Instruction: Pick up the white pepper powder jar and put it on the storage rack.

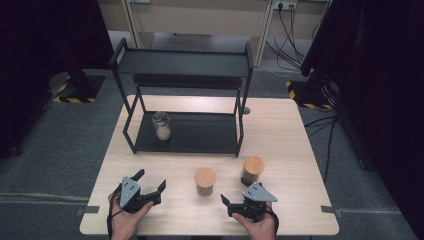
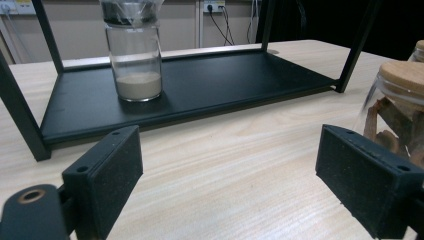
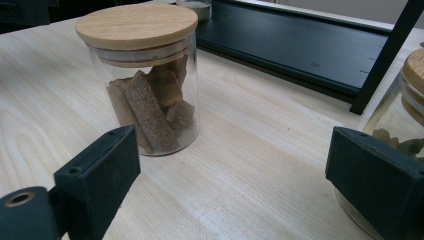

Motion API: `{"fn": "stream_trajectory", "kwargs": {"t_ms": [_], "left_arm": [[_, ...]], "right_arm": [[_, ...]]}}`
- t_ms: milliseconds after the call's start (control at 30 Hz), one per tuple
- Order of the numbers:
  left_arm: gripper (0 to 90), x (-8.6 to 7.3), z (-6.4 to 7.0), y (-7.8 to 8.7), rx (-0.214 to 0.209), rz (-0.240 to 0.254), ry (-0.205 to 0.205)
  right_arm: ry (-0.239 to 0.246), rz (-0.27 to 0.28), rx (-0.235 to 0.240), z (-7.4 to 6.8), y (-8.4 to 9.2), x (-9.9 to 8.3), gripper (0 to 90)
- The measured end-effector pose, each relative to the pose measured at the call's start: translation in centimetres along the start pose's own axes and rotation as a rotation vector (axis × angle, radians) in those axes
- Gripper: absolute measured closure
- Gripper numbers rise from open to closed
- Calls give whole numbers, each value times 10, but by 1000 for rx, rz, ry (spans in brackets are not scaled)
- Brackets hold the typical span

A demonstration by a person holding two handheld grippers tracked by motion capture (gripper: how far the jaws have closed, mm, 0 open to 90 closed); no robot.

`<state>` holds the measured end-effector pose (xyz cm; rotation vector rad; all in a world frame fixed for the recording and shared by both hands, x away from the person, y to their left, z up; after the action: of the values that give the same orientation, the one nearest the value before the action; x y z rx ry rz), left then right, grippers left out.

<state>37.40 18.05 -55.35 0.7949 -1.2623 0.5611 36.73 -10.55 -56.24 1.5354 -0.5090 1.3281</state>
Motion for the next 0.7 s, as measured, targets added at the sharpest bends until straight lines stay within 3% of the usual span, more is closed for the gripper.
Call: {"fn": "stream_trajectory", "kwargs": {"t_ms": [700], "left_arm": [[106, -1, 3, 2, -6, -2, -5]], "right_arm": [[-1, 2, -3, 0, 0, 0, 73]]}}
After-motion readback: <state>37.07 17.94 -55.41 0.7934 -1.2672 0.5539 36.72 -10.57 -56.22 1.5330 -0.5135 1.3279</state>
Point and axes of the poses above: each handheld gripper's, and its own axes: y roughly backward along the jaws, x roughly out of its top, z roughly to its right, the point moved 9 cm from there along -y, roughly forward along the jaws, and after that the axes turned 14 degrees about -x, right-handed, at the moved point
